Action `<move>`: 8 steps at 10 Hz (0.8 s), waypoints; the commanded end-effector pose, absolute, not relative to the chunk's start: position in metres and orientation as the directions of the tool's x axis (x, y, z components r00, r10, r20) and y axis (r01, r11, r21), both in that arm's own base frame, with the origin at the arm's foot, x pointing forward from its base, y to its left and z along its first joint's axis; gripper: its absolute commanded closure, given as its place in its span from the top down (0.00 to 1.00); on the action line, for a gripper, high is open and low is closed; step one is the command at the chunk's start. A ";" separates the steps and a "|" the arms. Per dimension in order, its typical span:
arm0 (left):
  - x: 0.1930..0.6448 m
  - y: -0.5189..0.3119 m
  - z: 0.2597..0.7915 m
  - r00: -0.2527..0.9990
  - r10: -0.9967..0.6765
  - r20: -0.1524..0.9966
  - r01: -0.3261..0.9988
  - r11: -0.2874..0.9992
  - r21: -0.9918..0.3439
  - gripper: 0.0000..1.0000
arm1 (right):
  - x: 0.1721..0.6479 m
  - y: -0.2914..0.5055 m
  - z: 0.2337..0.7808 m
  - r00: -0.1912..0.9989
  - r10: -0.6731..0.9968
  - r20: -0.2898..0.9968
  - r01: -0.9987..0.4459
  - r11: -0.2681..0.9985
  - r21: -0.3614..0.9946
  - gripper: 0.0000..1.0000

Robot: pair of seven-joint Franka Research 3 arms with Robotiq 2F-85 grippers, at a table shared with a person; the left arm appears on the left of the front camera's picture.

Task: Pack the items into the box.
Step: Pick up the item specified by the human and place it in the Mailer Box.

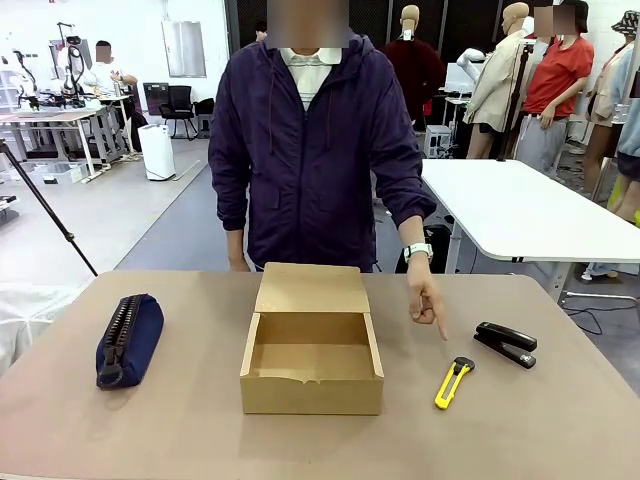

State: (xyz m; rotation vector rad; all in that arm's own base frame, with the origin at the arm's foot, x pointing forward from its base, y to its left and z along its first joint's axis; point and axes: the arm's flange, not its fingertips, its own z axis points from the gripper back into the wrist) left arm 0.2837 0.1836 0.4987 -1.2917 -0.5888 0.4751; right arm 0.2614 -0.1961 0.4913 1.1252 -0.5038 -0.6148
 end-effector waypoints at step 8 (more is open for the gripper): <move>0.284 0.184 0.501 0.765 0.630 0.134 0.005 0.202 -0.979 1.00 | 0.364 0.100 0.459 0.990 0.142 -0.009 -0.142 0.989 -0.039 1.00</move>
